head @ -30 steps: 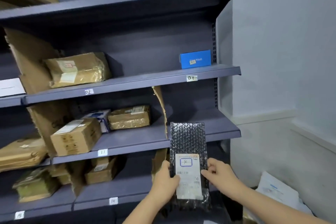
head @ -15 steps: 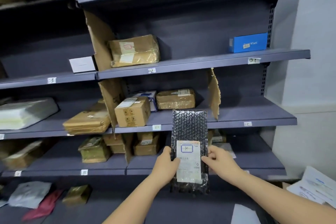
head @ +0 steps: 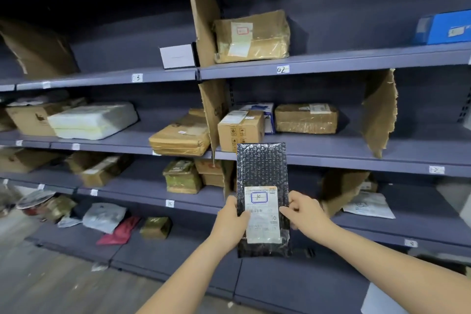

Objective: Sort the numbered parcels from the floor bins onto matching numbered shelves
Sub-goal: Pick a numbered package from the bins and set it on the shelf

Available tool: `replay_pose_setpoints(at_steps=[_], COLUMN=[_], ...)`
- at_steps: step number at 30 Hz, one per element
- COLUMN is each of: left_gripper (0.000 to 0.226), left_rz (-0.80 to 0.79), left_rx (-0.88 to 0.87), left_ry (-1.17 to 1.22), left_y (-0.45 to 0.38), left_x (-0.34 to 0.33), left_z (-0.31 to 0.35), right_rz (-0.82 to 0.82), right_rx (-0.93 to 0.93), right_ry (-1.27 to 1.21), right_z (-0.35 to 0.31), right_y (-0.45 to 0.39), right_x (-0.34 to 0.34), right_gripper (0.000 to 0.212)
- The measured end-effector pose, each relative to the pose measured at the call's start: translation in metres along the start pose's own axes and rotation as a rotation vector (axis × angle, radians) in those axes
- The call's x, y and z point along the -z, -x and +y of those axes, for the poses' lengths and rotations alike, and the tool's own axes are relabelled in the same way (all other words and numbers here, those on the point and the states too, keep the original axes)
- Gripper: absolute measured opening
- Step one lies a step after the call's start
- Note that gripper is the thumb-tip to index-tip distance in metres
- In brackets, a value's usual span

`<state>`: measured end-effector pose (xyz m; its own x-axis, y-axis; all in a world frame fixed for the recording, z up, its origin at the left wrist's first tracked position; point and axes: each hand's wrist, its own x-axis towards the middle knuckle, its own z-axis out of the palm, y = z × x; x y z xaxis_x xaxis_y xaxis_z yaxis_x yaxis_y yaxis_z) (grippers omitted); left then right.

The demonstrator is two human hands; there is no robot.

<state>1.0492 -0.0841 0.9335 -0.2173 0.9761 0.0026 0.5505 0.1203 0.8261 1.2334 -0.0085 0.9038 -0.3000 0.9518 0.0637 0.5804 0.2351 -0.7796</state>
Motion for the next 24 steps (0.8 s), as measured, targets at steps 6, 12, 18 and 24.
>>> replay_pose_setpoints(at_steps=[6,12,18,24], left_gripper=[0.026,0.029,0.035,0.034], left_rz=[0.056,0.171,0.286,0.364], left_rx=[0.126,0.239,0.312,0.485], left_ry=[0.008,-0.064,-0.113,0.017], left_y=[-0.020,-0.065,-0.101,-0.103], left_x=[0.036,0.087,0.145,0.186], left_z=[-0.052,-0.108,-0.165,-0.232], right_rz=[-0.112,-0.236,-0.364,-0.456], right_rx=[0.064,0.141,0.196,0.213], right_ry=[0.041,0.057,0.089,0.109], right_z=[-0.020,-0.051,-0.087,-0.122], right_y=[-0.041,-0.100,-0.157,-0.181], right_x=[-0.057,-0.116,-0.184,-0.255], right_gripper=[0.034,0.034,0.033,0.032])
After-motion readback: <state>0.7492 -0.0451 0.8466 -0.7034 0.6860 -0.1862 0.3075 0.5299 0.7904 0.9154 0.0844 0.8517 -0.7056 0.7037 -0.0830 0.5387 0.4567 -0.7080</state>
